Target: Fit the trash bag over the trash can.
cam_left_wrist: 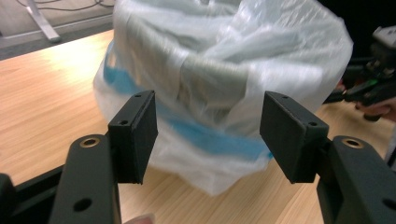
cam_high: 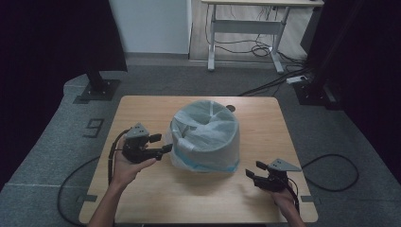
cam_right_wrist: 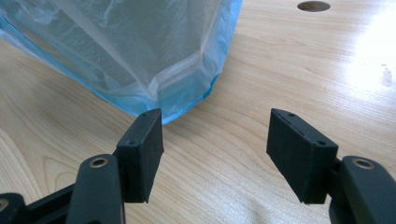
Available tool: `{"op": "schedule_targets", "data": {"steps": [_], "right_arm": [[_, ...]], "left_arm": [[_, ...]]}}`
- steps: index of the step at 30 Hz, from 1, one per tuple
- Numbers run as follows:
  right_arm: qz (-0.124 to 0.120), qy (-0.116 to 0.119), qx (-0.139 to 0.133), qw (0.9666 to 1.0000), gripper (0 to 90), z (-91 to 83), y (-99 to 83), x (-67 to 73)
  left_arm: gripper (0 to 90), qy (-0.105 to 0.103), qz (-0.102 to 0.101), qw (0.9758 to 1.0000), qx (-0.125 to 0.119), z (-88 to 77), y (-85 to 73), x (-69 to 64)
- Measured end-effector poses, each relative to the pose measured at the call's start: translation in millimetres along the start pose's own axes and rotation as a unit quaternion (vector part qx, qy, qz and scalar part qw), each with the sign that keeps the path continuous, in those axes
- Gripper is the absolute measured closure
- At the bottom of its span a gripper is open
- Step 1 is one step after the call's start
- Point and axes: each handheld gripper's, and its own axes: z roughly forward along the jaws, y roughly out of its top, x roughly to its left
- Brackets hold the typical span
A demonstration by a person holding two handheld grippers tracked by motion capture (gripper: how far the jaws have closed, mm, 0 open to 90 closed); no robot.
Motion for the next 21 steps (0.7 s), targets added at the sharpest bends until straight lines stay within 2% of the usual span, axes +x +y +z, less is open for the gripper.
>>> {"op": "schedule_targets", "data": {"steps": [9, 21], "right_arm": [[-0.003, -0.003, 0.005, 1.0, 35.2, 1.8, -1.7, 0.2], [-0.003, -0.002, 0.008, 1.0, 35.0, 2.3, -2.3, -0.2]], "left_arm": [[36.2, 0.013, 0.011, 0.9998, 0.005, -2.6, -19.2, -2.5], [36.2, 0.007, -0.005, 0.9999, 0.015, 3.2, -29.8, 2.3]]}}
